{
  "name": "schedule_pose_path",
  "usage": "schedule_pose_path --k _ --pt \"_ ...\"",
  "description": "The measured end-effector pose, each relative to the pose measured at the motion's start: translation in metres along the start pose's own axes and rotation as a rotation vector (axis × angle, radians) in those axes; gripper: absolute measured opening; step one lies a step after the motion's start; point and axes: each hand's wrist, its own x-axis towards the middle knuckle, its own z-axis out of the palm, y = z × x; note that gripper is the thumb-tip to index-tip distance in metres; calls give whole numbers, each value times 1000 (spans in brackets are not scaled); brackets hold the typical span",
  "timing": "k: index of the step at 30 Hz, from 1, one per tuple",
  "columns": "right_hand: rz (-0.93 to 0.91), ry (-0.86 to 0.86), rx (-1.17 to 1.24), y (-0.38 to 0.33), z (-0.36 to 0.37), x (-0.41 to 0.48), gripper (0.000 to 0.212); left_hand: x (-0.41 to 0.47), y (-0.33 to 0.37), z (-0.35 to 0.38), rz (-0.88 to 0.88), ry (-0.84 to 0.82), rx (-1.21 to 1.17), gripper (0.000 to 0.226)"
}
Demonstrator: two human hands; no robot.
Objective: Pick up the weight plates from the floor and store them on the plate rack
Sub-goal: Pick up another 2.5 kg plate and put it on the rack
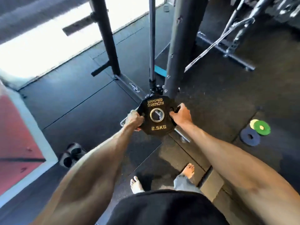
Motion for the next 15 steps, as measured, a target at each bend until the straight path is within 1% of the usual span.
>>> schedule_pose_path --k 2,5,7,11,13,15 --pt "-79 -15 1 -52 34 -12 38 -2 -31 -47 -1 147 -47 47" --pt "-207 -5 12 -123 76 -30 43 -8 -65 -112 -1 357 -53 51" --pt "-295 24 58 -165 98 -39 41 -9 -81 -150 16 473 -128 47" --pt "-408 -2 130 -240 121 -49 37 -7 -97 -213 127 734 -360 31" --pt "-461 17 173 -273 128 -44 38 -4 -96 -241 195 829 -466 30" --pt "-501 41 221 -310 133 -36 37 3 -89 -272 226 888 -546 33"
